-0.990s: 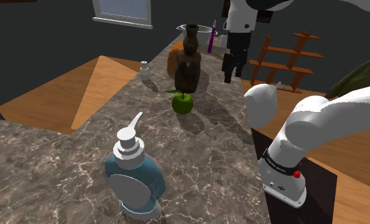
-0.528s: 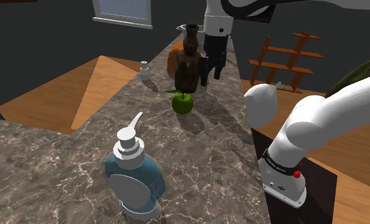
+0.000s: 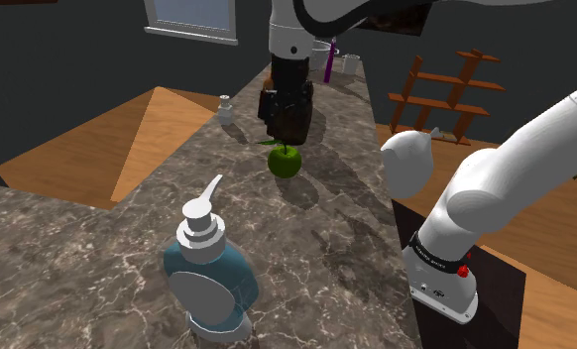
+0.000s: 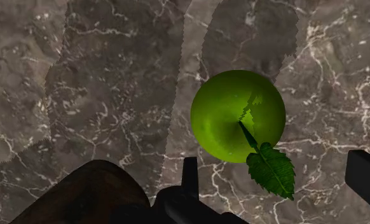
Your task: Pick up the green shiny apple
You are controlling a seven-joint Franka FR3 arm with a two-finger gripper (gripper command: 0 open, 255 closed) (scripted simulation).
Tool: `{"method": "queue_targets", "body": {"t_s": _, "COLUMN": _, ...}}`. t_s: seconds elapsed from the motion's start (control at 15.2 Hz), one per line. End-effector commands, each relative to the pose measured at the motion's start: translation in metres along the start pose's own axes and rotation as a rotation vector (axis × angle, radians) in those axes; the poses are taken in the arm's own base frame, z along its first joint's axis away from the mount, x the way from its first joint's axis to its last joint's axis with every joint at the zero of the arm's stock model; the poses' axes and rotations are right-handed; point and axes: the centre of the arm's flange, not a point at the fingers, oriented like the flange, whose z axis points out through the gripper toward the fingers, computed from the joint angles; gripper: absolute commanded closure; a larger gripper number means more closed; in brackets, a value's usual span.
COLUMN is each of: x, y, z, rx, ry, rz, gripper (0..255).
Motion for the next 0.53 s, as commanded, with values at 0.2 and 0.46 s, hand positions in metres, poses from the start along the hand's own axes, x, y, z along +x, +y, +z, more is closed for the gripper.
{"method": "queue_targets", "body": {"t_s": 0.2, "x": 0.006, "y": -0.011, "z": 0.022, "rx": -0.001, "ry": 0.012, "rz": 0.001, "gripper": 0}}
{"method": "queue_targets", "body": {"t_s": 0.46, "x": 0.007, "y": -0.011, "z": 0.041, "rx": -0.001, "ry": 0.012, "rz": 0.001, "gripper": 0}}
